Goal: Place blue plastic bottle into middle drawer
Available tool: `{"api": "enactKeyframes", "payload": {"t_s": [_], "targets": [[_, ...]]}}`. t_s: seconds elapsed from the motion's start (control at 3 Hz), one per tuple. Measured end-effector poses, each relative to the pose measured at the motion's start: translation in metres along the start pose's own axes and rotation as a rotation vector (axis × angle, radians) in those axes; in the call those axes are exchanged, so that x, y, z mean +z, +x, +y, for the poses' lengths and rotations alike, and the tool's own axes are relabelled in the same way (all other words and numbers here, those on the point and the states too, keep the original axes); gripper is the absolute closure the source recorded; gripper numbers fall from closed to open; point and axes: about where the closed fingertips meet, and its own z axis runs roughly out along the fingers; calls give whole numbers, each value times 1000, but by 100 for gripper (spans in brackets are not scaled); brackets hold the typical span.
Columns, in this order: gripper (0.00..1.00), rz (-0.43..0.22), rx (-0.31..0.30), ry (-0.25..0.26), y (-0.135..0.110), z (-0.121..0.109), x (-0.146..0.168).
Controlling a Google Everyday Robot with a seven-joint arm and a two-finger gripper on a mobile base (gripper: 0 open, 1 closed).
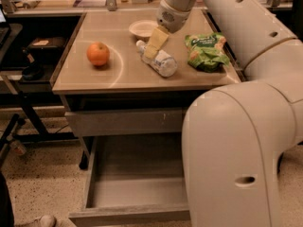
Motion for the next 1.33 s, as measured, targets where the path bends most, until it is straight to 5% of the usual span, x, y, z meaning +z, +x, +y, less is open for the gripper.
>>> {"api": "enactKeyframes", "payload": {"t_s": [1.33], "targets": [[0, 1, 100, -78, -2, -20, 59]]}}
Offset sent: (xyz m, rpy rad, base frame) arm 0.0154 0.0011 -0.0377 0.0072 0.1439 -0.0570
